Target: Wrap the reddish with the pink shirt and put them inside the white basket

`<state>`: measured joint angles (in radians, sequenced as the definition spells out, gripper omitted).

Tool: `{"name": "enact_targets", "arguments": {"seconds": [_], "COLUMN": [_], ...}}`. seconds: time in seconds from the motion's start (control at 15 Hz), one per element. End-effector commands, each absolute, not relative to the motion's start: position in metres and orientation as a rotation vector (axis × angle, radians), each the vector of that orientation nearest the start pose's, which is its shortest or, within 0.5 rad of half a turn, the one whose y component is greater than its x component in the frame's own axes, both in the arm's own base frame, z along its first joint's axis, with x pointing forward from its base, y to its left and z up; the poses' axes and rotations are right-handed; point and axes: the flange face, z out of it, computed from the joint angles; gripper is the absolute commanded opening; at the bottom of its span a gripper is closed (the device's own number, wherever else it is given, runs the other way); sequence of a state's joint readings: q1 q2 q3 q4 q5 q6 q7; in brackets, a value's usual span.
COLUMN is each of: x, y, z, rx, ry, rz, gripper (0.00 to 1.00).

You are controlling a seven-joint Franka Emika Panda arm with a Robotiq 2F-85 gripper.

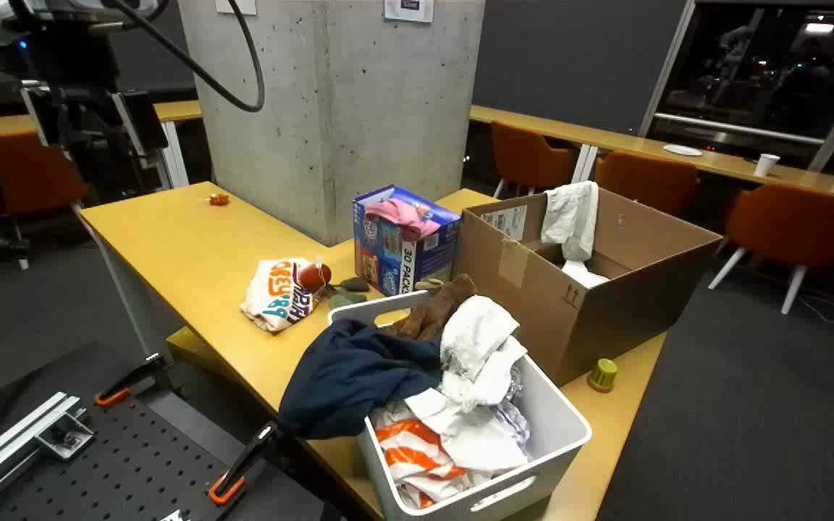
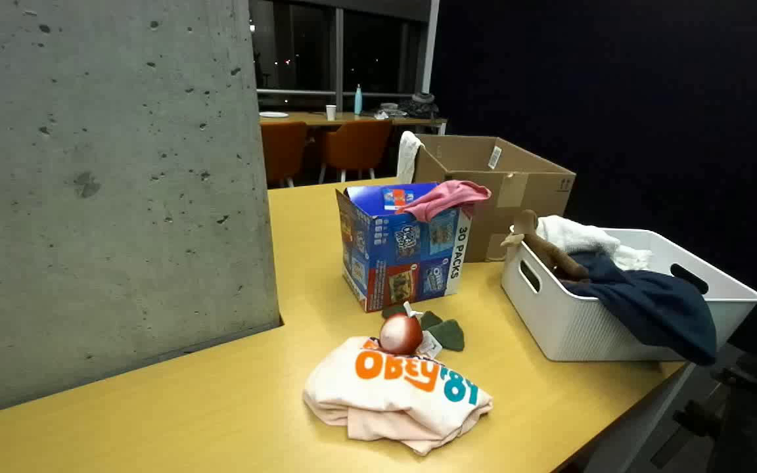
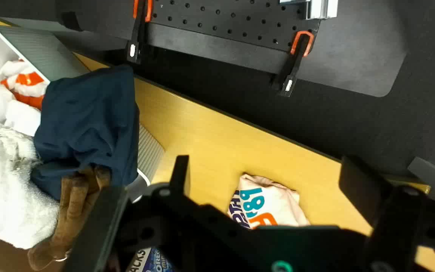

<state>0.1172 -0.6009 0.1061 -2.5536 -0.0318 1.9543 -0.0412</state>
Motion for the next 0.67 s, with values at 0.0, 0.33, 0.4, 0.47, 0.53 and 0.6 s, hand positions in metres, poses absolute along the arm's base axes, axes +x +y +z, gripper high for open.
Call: {"name": "enact_targets", "arguments": {"seconds": [0.0, 0.33, 0.4, 0.47, 0.53, 0.6], "x": [0.356, 0.357, 0.355, 0.353, 0.35, 0.349], "y": [0.08, 0.092, 0.107, 0.117, 0.128, 0.137], "z": [0.466, 0.457, 0.443, 0.432, 0.418, 0.403], "rx": [-3.204, -3.193, -3.176, -3.164, -3.142, -3.117], "ry": [-0.415, -0.458, -0.488, -0.512, -0.546, -0.57], "rz": [-0.008, -0.032, -0.074, -0.125, -0.168, -0.209], "gripper": [1.0, 1.0, 1.0, 1.0, 1.0, 1.0]}}
